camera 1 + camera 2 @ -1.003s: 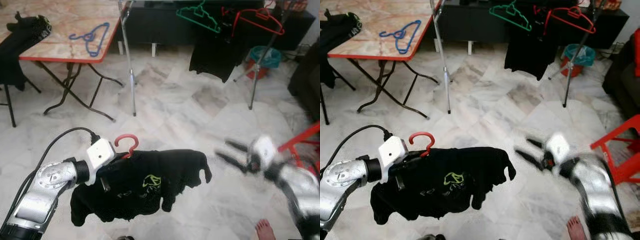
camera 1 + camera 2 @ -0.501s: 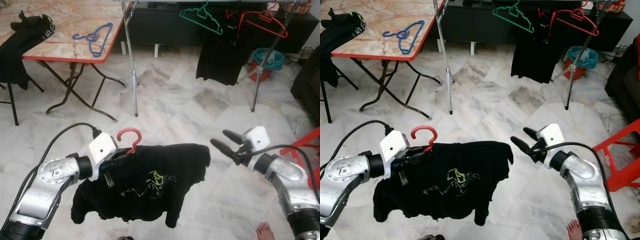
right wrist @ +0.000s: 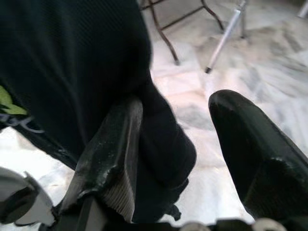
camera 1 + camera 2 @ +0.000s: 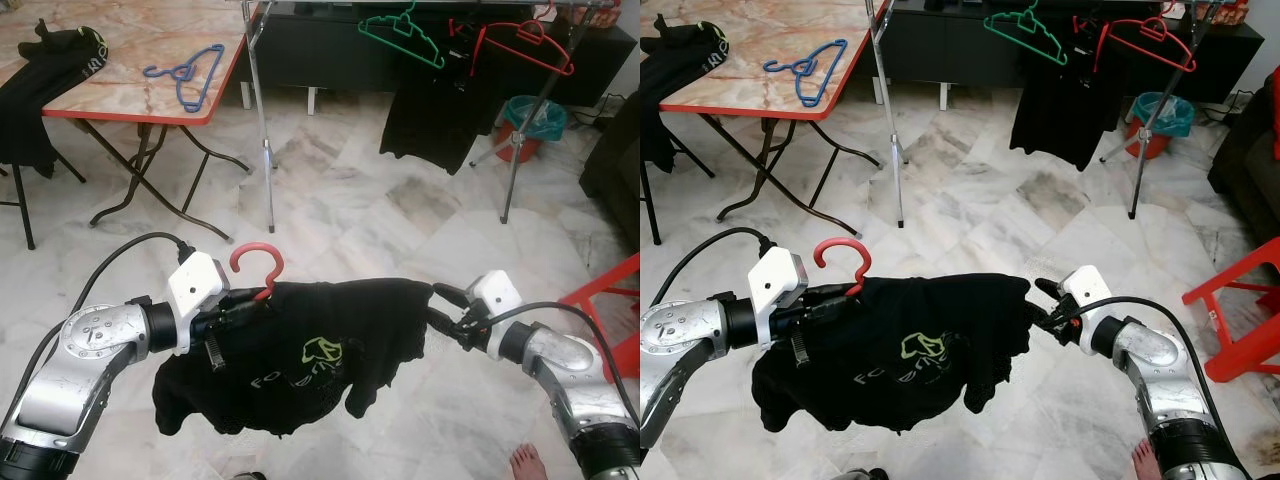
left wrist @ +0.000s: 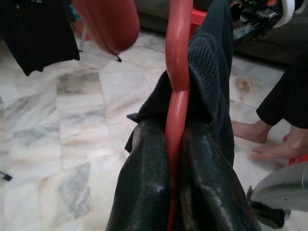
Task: Hang hanger
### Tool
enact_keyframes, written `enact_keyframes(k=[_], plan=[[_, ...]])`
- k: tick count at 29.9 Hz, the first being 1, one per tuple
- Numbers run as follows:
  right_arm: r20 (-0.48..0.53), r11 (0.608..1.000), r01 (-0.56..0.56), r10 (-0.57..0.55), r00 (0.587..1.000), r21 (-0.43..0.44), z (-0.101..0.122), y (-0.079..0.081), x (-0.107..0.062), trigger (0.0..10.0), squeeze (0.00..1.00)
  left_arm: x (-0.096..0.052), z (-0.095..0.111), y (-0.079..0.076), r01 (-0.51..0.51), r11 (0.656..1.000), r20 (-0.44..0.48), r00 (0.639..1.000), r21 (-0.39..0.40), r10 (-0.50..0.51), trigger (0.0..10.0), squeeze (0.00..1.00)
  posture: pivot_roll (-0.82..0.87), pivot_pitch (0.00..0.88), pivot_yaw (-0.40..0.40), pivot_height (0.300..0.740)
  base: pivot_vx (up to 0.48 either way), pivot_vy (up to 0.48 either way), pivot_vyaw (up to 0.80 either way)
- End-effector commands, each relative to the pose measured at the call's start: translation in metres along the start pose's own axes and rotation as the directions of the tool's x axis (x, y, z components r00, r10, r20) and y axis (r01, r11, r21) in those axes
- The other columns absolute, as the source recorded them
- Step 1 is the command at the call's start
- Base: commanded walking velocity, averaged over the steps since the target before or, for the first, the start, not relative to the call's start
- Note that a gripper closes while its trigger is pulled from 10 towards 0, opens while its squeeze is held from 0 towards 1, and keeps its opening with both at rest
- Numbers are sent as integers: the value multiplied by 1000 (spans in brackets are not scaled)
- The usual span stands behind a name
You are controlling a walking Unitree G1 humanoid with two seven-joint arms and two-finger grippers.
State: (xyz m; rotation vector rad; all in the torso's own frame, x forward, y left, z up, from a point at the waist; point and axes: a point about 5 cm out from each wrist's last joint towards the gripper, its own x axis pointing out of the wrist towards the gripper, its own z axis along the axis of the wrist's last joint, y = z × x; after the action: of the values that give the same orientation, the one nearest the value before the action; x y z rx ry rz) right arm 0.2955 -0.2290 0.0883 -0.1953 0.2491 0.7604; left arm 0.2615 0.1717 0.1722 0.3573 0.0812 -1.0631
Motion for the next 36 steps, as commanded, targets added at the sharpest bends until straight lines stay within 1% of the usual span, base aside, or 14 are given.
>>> enact_keyframes(k=[1,3,4,5,9,26,32,36], plan=[[6,1000,-12,12,1000,-20,3,-1,-3,10000,0,0,9,-3,31,999,24,999,23,-32,10000,0,39,108,-62,740,0,0,0],[12,1000,-25,25,1000,-14,3,-1,-3,10000,0,0,9,-3,38,999,23,999,23,-39,10000,0,39,109,-63,740,0,0,0],[21,999,-31,31,999,-13,4,-1,-2,8275,0,0,10,-4,40,999,23,999,23,-40,10000,0,39,109,-63,740,0,0,0],[33,999,-34,35,999,-10,6,0,-1,0,0,1,10,-4,41,999,22,999,24,-41,10000,0,42,108,-63,740,0,0,0],[38,999,-46,47,998,-12,8,1,1,0,0,1,11,-3,45,999,25,999,26,-45,10000,0,44,108,-61,740,0,0,0],[52,999,-48,49,997,-10,10,-1,1,0,0,1,12,-4,56,998,23,998,26,-57,10000,0,43,110,-61,740,0,0,0],[44,1000,-17,18,999,-11,9,-3,1,0,0,0,13,-3,47,999,24,999,28,-47,10000,0,44,108,-61,740,0,0,0],[43,1000,-16,16,999,-11,9,-3,1,0,0,0,13,-2,44,999,24,999,30,-45,10000,0,44,108,-61,740,0,0,0]])
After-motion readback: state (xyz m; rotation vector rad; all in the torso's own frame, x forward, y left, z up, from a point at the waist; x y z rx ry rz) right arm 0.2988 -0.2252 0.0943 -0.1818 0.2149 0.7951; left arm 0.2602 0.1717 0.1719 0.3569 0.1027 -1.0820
